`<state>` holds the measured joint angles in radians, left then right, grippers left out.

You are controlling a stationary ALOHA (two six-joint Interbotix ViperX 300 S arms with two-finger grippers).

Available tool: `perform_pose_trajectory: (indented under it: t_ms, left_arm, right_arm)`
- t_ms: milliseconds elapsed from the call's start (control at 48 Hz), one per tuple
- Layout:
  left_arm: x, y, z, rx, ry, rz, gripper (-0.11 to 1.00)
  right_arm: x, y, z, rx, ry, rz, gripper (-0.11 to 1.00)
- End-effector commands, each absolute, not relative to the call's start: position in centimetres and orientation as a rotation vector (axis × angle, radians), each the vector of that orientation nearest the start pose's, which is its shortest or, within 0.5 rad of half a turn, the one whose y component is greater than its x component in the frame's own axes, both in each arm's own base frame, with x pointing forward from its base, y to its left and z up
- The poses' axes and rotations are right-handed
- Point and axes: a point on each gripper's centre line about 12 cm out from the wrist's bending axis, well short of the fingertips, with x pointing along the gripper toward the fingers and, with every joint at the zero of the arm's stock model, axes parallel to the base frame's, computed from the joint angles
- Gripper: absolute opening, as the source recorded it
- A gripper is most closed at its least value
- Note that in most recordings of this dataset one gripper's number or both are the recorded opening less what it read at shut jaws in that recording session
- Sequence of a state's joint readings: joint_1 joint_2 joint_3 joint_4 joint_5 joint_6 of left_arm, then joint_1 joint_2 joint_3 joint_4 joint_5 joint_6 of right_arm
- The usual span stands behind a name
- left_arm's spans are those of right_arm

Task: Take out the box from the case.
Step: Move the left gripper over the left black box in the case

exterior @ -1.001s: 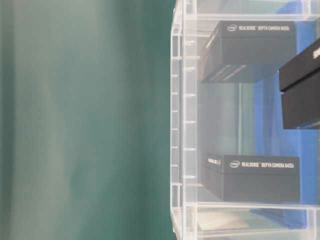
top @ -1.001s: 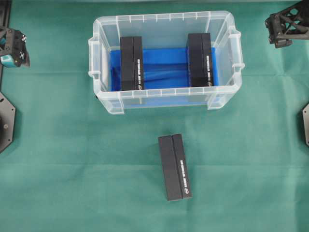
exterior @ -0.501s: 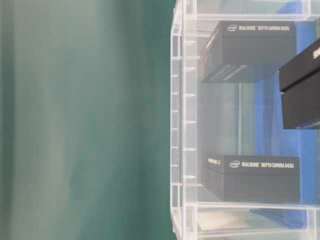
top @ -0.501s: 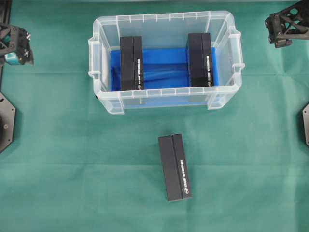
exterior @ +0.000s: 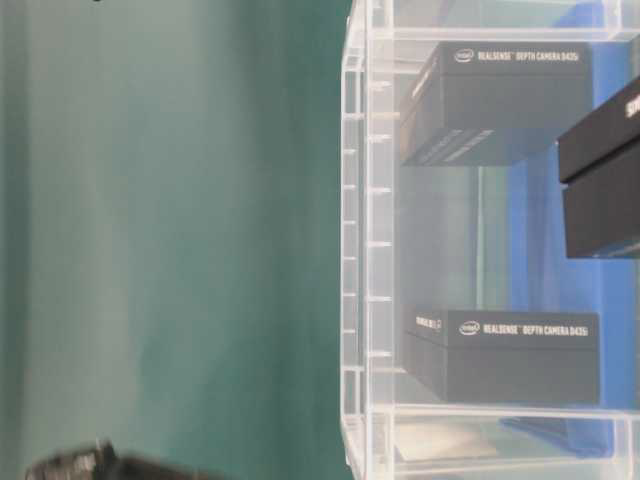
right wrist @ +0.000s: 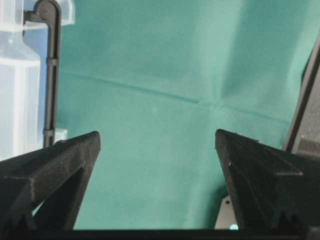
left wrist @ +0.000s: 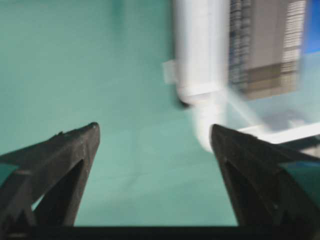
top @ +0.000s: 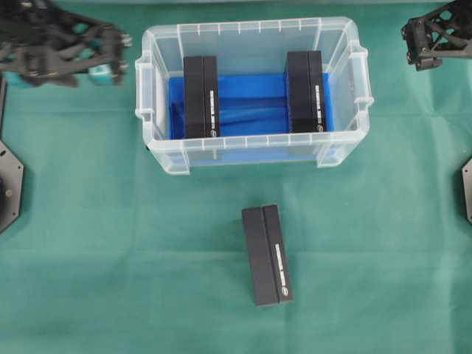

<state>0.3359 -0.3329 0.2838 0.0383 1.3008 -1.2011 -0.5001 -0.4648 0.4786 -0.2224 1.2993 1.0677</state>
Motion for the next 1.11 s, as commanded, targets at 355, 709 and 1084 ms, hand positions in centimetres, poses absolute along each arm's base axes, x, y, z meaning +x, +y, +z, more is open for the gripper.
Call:
perform_pose_trajectory:
  t_ms: [355, 709, 1084]
  left_arm:
    - [36.8, 10.8, 36.8, -1.186, 0.85, 0.961, 0.96]
    - [39.4, 11.0, 36.4, -1.175, 0.884, 0.969, 0.96]
    - [39.2, 10.8, 35.7, -1.169, 0.914, 0.986, 0.96]
  right_arm:
    - [20.9, -14.6, 30.9, 0.976, 0.845, -1.211, 0.94]
    - [20.9, -14.6, 30.9, 0.973, 0.821, -1.195, 0.94]
    - [20.8, -14.5, 30.8, 0.974, 0.82, -1.194, 0.94]
